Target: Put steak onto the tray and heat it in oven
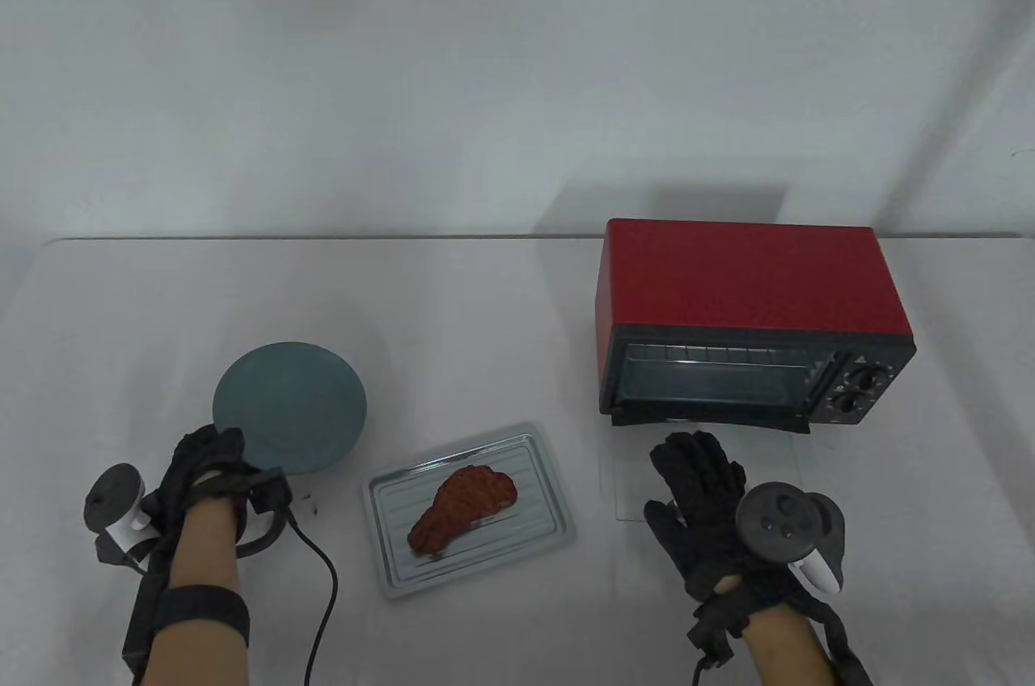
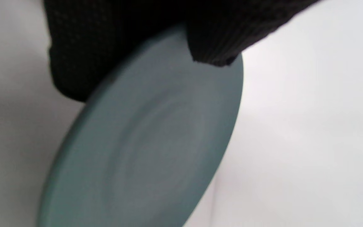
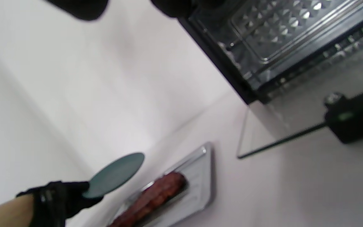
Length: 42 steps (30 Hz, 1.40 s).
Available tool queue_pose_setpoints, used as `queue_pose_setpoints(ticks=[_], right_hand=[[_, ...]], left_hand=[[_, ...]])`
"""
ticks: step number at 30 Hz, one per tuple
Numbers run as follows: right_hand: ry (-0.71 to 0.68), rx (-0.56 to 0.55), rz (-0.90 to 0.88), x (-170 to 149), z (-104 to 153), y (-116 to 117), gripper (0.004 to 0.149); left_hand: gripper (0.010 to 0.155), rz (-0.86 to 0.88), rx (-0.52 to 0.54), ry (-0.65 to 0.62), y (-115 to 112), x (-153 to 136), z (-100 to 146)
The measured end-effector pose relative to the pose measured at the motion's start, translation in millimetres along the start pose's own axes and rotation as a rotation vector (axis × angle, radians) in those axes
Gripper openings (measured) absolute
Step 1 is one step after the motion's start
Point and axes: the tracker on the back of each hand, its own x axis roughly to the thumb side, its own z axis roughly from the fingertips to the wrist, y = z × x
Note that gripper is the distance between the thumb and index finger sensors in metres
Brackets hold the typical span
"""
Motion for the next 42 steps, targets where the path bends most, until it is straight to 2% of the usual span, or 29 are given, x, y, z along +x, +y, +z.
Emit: queue_pose_setpoints(ticks=[4,10,14,18,20,23,27,29,31,33,37,39,42], right_hand=[[0.012,0.015,-0.004,-2,-1,2,0.073],[0.009,0.023,-0.011,-3,-2,3,0.073],[0.018,0.031,-0.027,-3,-2,3,0.072],[0.027,0.021,-0.042,-4,-1,2,0.072],[0.032,0.019,-0.061,-5,-1,1,0.072],[0.029,-0.033,-0.129,-5,-1,-8,0.072],[0.050,-0.022,-0.216,5,-11,-14,0.073],[0.066,0.036,-0.268,13,-21,-9,0.074],[0.114,0.106,-0.332,20,-34,4,0.074],[0.188,0.163,-0.385,23,-41,20,0.073],[0.402,0.335,-0.403,15,-48,62,0.073],[0.521,0.399,-0.305,8,-48,76,0.072],[0.656,0.414,-0.168,4,-47,93,0.071]], left_hand=[[0.049,0.046,0.015,0.053,1,-11,-11],[0.053,-0.014,0.033,0.060,5,-8,-12],[0.065,-0.205,0.027,0.026,11,4,-3],[0.072,-0.376,-0.090,-0.013,11,17,15],[0.074,-0.426,-0.116,-0.096,10,24,25],[0.076,-0.387,-0.163,-0.329,1,41,52],[0.079,-0.393,-0.302,-0.624,-26,67,103],[0.079,-0.409,-0.400,-0.771,-45,74,129],[0.080,-0.458,-0.417,-0.869,-65,75,157],[0.081,-0.516,-0.430,-0.961,-80,71,175],[0.082,-0.724,-0.466,-1.071,-102,55,191],[0.083,-0.809,-0.505,-1.054,-107,47,188],[0.083,-0.830,-0.549,-1.036,-109,39,183]])
